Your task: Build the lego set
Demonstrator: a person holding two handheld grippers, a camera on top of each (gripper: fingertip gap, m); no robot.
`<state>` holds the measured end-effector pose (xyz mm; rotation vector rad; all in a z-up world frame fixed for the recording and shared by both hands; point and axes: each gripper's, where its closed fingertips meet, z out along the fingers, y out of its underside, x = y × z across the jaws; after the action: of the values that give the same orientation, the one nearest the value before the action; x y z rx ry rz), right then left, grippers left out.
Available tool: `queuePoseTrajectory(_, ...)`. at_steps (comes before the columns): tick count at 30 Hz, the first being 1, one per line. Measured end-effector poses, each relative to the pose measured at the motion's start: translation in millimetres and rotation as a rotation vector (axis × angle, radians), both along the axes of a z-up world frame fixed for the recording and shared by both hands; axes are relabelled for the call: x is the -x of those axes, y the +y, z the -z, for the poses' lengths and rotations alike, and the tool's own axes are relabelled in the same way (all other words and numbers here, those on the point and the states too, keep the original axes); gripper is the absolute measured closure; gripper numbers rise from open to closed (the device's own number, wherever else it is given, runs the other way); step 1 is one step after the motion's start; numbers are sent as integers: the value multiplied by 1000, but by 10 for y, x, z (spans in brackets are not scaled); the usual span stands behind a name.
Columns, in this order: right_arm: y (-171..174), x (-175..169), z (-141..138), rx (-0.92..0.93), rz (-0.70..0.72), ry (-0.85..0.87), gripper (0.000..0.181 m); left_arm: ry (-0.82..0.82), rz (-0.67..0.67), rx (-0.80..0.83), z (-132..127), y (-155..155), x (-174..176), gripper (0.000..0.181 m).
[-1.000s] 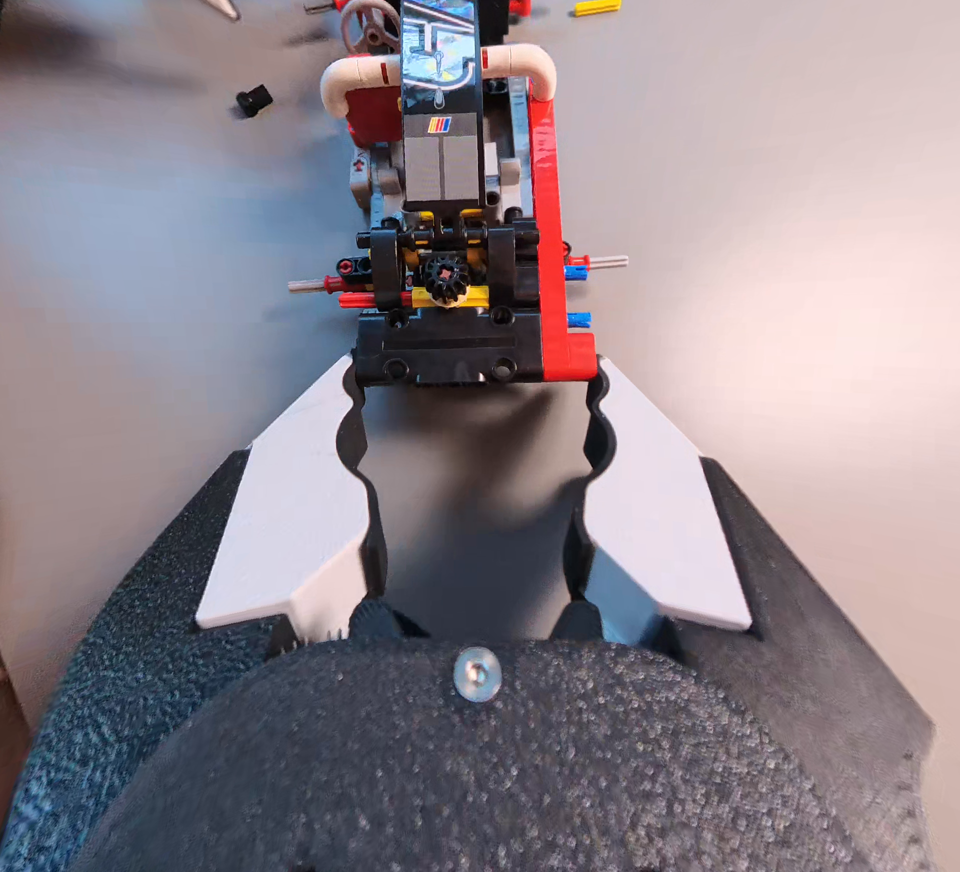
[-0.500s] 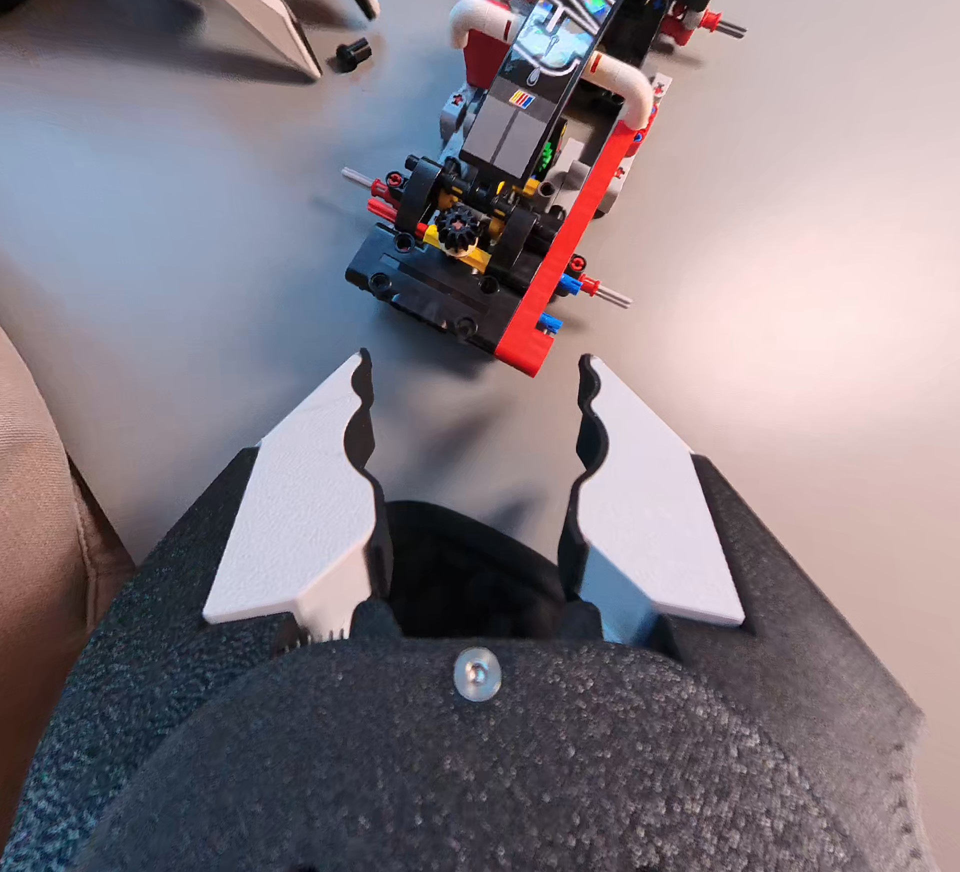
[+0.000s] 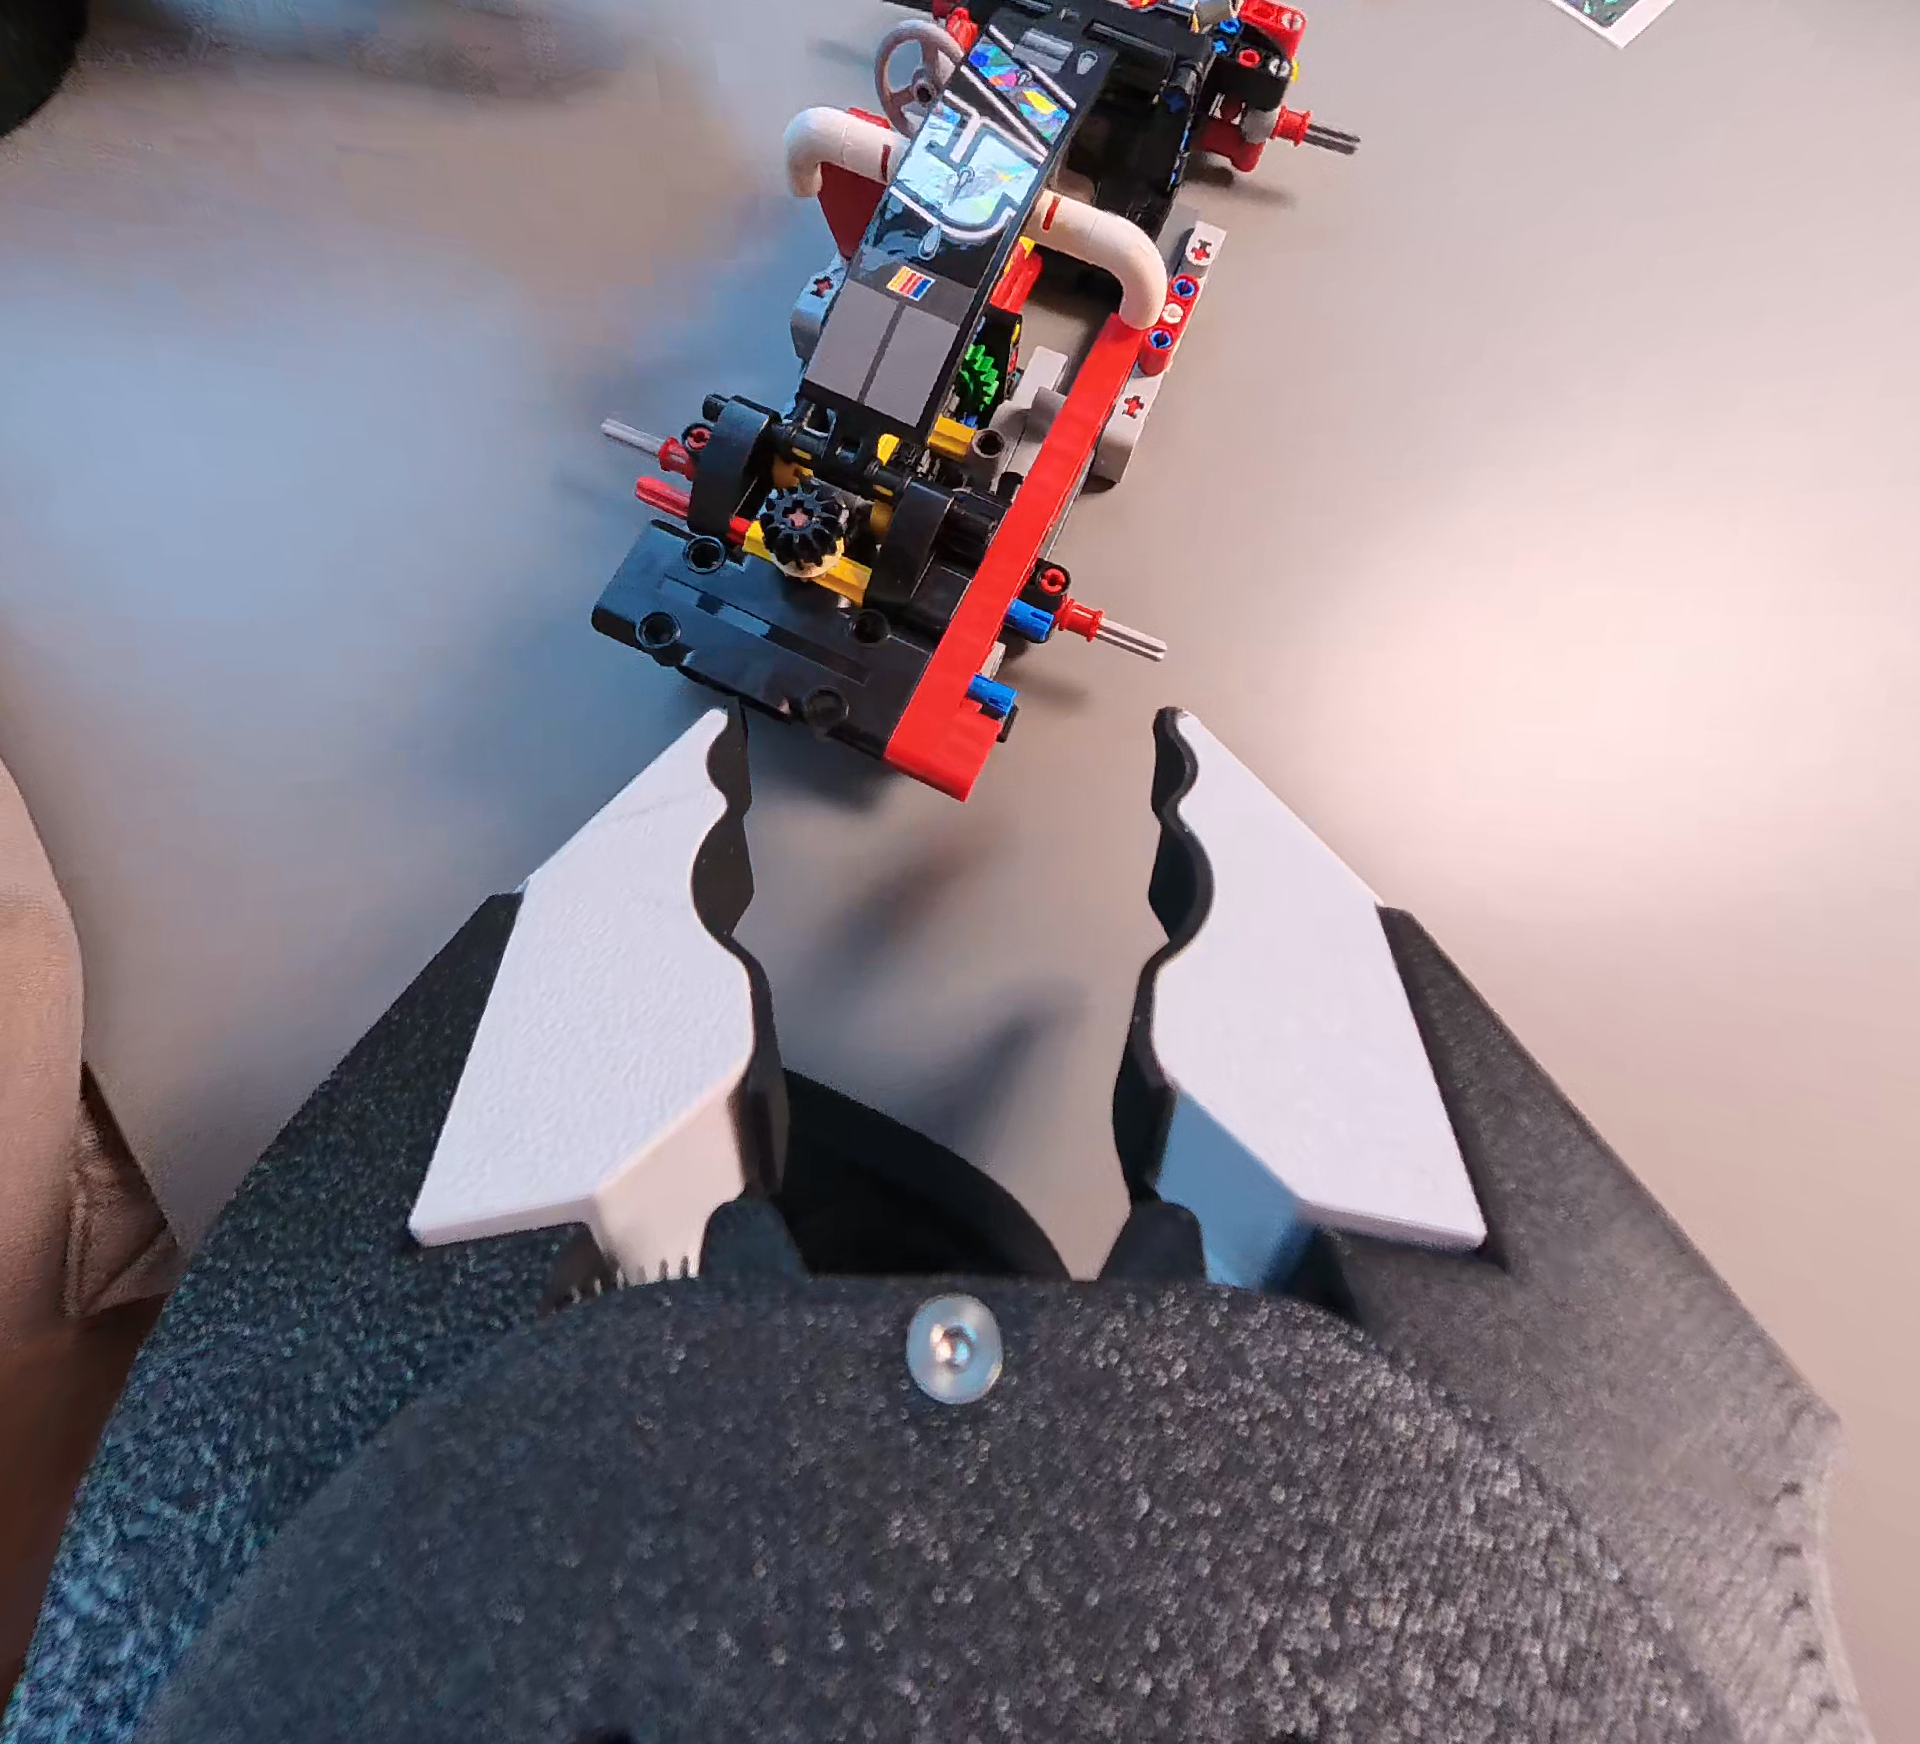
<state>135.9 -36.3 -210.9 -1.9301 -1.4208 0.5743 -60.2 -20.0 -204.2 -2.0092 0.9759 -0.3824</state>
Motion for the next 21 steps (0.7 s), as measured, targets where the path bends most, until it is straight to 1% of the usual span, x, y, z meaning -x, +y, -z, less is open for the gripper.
queuePoseTrajectory(2,-12,18,-21,28,-26,10,105,-3,-80,14,-32,345,216,167)
queuePoseTrajectory(4,-21,38,-32,37,-50,5,104,-24,-144,45,10,696,364,167)
queuePoseTrajectory(6,-50,51,-35,39,-75,-1,104,-31,-167,79,94,955,406,167)
queuePoseTrajectory(8,-112,49,-26,60,-104,-1,104,-15,-187,82,155,1137,403,165)
queuePoseTrajectory(9,-133,39,-15,67,-114,-1,104,-21,-183,80,152,1176,366,156)
queuePoseTrajectory(10,-149,29,-3,70,-123,-1,103,-35,-188,67,119,1201,332,137)
queuePoseTrajectory(11,-164,18,13,73,-135,-1,103,-47,-194,45,72,1202,311,124)
queuePoseTrajectory(13,-186,5,61,82,-160,-5,103,-90,-196,29,-27,1111,254,112)
queuePoseTrajectory(16,-131,21,137,71,-178,-25,101,-164,-140,90,-115,722,73,111)
queuePoseTrajectory(19,-108,94,169,73,-211,-33,101,-116,-75,164,42,284,-90,116)
queuePoseTrajectory(21,-139,165,168,74,-247,-30,109,-81,-41,186,167,74,-183,117)
